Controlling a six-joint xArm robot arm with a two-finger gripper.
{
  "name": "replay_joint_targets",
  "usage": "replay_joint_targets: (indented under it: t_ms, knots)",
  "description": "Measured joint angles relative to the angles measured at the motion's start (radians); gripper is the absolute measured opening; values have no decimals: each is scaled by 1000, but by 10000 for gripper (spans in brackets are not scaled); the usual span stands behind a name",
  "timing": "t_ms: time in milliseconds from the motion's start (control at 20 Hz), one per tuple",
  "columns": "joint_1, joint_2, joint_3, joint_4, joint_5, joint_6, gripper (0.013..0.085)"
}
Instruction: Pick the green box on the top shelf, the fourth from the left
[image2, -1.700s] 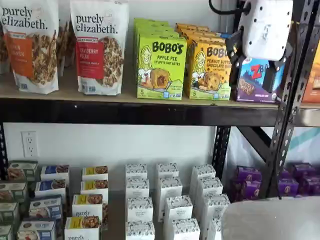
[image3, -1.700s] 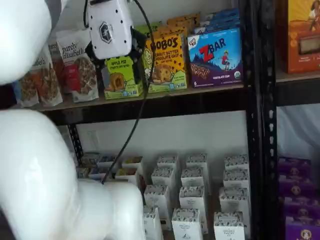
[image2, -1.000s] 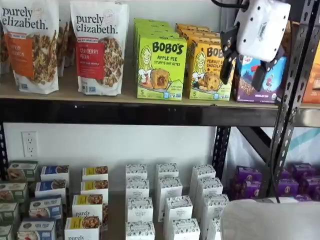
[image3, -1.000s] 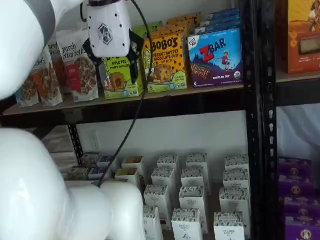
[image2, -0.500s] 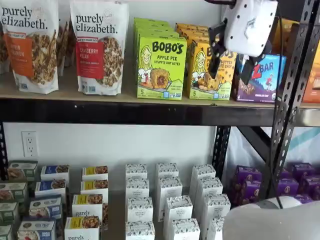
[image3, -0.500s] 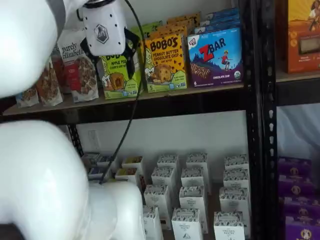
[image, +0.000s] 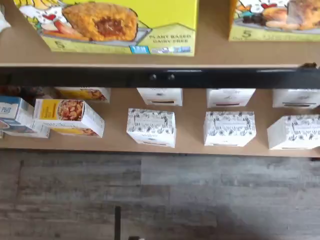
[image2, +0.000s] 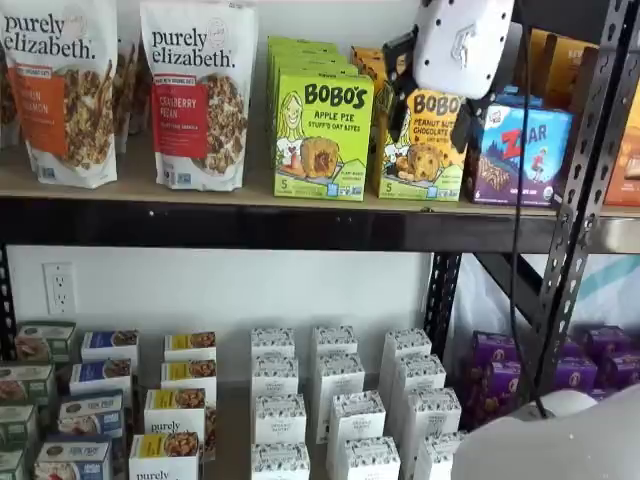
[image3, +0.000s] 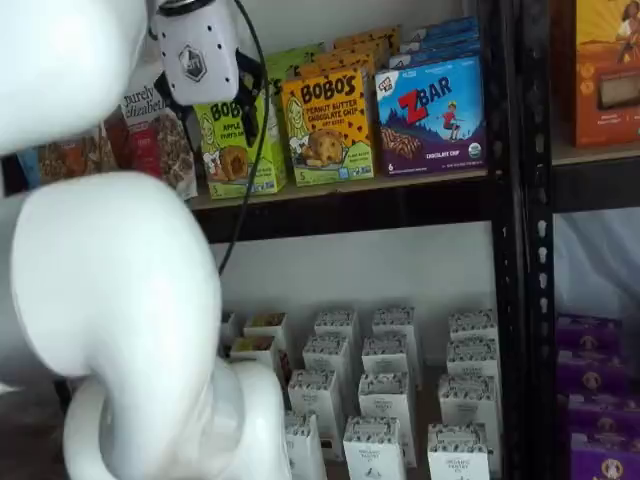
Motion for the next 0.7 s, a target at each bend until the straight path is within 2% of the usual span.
replay_joint_targets:
  t_ms: [250, 700]
  knots:
    - [-13, 58, -26, 30, -36, -10, 850]
    - [41, 175, -108, -37, -54, 37, 850]
